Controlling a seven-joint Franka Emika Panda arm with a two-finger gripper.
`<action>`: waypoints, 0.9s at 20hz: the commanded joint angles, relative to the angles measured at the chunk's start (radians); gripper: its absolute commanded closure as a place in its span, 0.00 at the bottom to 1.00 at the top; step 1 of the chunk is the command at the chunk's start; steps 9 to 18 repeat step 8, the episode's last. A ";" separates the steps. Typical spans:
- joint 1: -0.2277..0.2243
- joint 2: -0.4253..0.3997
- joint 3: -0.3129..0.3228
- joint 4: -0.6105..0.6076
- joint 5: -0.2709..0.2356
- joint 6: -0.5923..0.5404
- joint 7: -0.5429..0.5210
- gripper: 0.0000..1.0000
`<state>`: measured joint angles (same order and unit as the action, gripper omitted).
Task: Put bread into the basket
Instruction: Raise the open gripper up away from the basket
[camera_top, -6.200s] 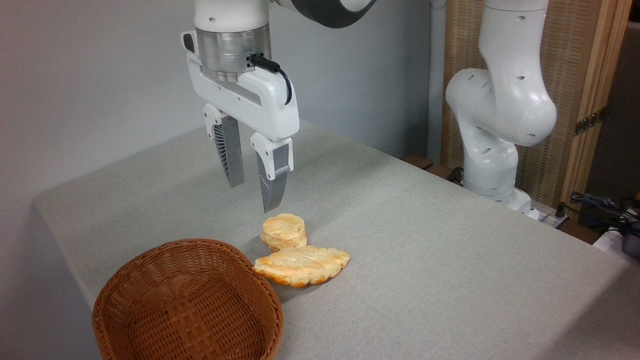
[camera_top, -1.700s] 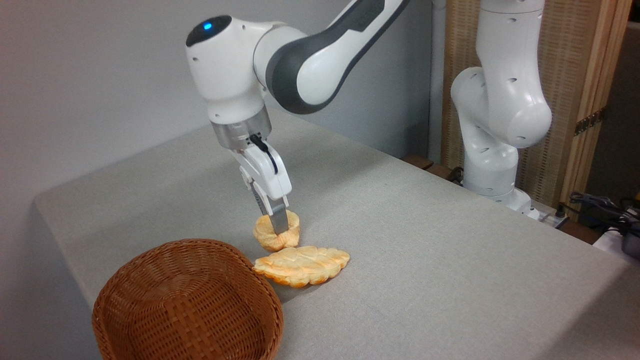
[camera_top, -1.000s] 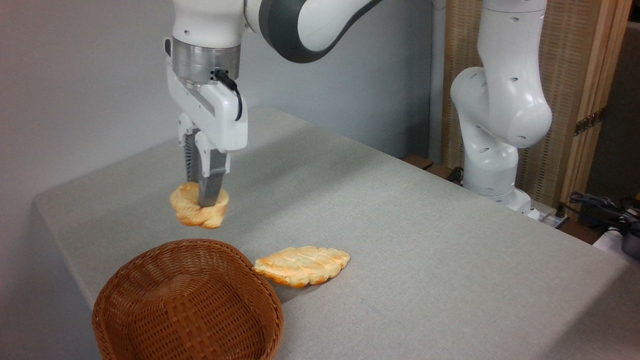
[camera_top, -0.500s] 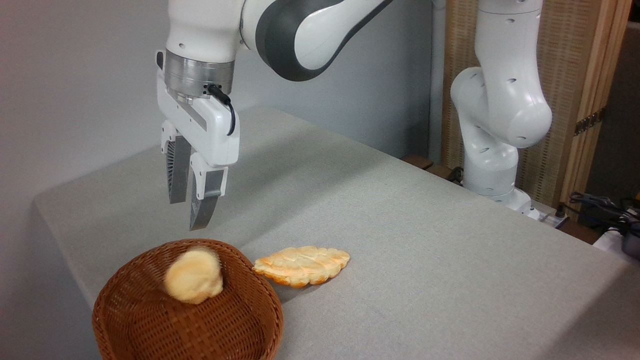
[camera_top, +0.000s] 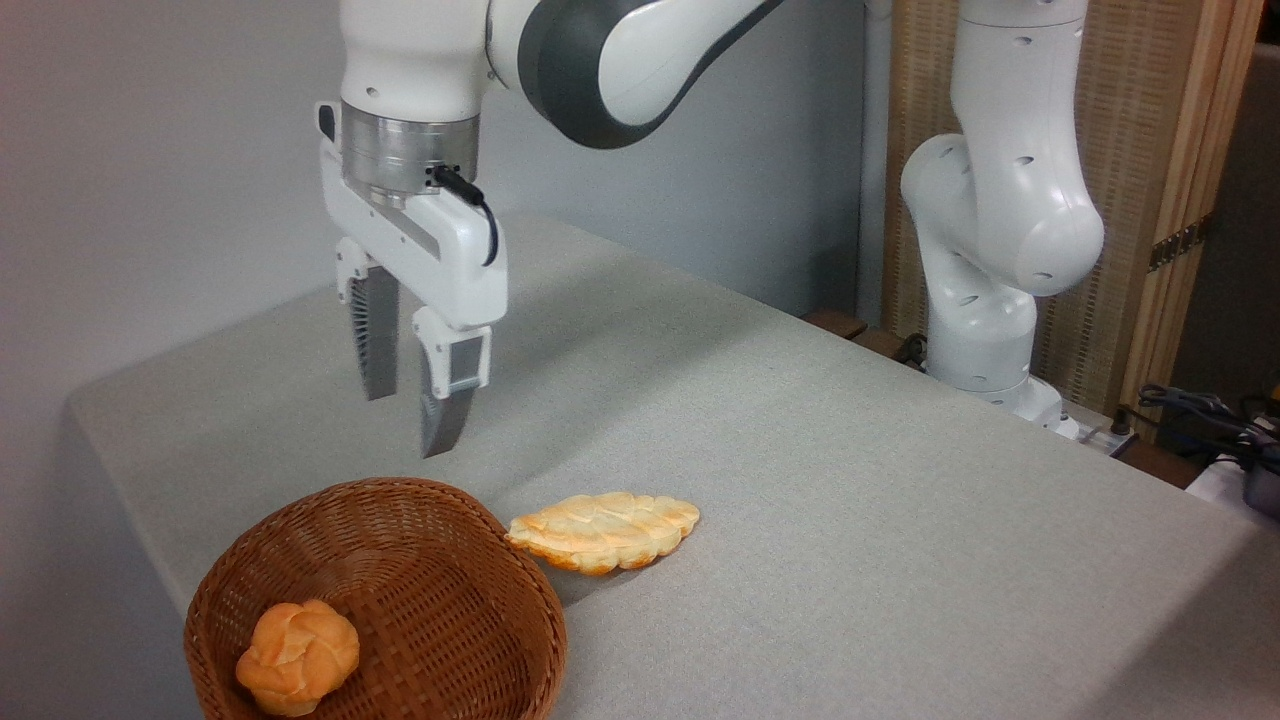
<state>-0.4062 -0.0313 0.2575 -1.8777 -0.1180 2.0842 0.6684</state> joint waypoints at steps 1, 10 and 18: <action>-0.005 -0.013 0.005 0.022 0.035 -0.134 -0.023 0.00; -0.005 -0.024 0.006 0.025 0.098 -0.239 -0.075 0.00; -0.005 -0.024 0.006 0.025 0.098 -0.239 -0.075 0.00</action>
